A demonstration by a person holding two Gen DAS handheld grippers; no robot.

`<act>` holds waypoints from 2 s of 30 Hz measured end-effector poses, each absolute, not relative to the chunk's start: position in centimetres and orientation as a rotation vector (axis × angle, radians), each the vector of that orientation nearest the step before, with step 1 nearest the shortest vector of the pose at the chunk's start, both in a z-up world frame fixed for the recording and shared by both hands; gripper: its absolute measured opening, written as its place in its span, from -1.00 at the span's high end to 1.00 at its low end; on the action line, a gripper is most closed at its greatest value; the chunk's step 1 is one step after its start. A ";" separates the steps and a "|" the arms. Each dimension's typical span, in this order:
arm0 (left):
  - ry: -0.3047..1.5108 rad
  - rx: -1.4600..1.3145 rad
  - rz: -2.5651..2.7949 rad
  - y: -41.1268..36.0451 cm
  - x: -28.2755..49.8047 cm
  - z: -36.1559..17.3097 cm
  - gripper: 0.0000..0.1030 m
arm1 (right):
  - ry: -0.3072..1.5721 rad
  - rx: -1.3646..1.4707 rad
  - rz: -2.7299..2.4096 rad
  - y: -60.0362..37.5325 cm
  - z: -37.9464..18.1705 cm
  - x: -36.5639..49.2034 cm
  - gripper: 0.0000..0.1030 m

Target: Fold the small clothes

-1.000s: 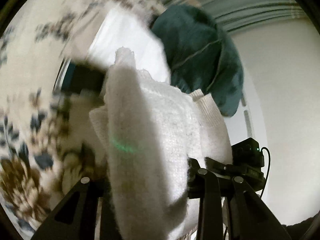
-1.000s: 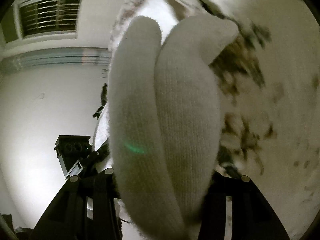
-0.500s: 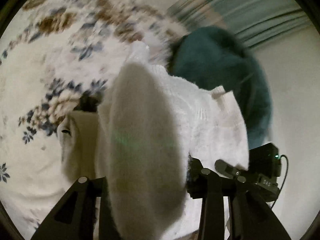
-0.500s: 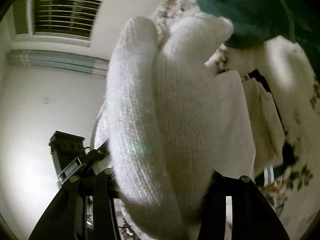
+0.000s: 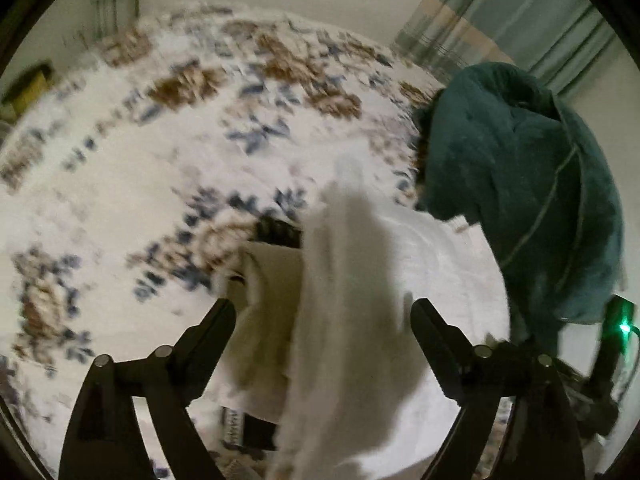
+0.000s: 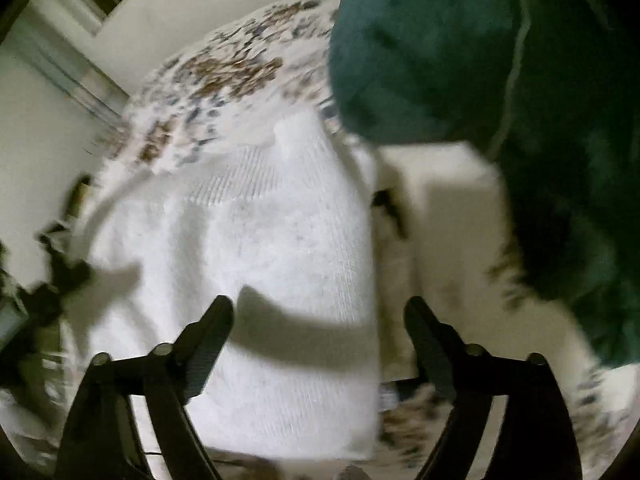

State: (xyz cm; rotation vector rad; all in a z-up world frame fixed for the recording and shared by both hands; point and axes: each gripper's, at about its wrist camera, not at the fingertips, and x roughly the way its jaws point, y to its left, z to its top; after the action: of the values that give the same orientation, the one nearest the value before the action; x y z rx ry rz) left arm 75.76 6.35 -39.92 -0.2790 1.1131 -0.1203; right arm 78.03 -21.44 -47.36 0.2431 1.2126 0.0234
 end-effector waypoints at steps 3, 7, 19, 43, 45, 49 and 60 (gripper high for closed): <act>1.089 -0.194 -0.080 5.0 74.9 -39.9 -0.96 | 1.202 0.132 -0.021 -21.0 -46.9 77.3 -1.00; 1.117 -0.087 -0.018 3.2 73.8 -39.8 -0.97 | 1.217 0.101 -0.048 -20.9 -44.4 72.7 -1.00; 1.023 0.034 0.011 -0.2 61.9 -29.9 -0.96 | 1.045 0.056 -0.149 -22.6 -29.9 58.9 -1.00; 0.727 0.025 -0.012 -1.7 35.3 -5.5 -0.96 | 0.658 0.013 -0.116 -21.1 1.6 26.6 -1.00; 0.709 0.025 -0.013 -1.6 34.1 -4.8 -0.96 | 0.646 0.016 -0.115 -21.1 2.4 24.9 -1.00; 0.697 0.020 -0.011 -1.3 32.6 -4.4 -0.96 | 0.627 0.012 -0.113 -21.0 3.5 23.0 -1.00; 0.677 0.005 -0.004 -0.8 30.6 -3.7 -1.00 | 0.617 0.004 -0.105 -20.8 4.6 21.6 -1.00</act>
State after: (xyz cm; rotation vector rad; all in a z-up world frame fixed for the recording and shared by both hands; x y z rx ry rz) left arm 30.61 -0.82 -3.72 0.0047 0.6768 -0.0036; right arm 21.60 -20.85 4.65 0.0039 0.6174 -0.1051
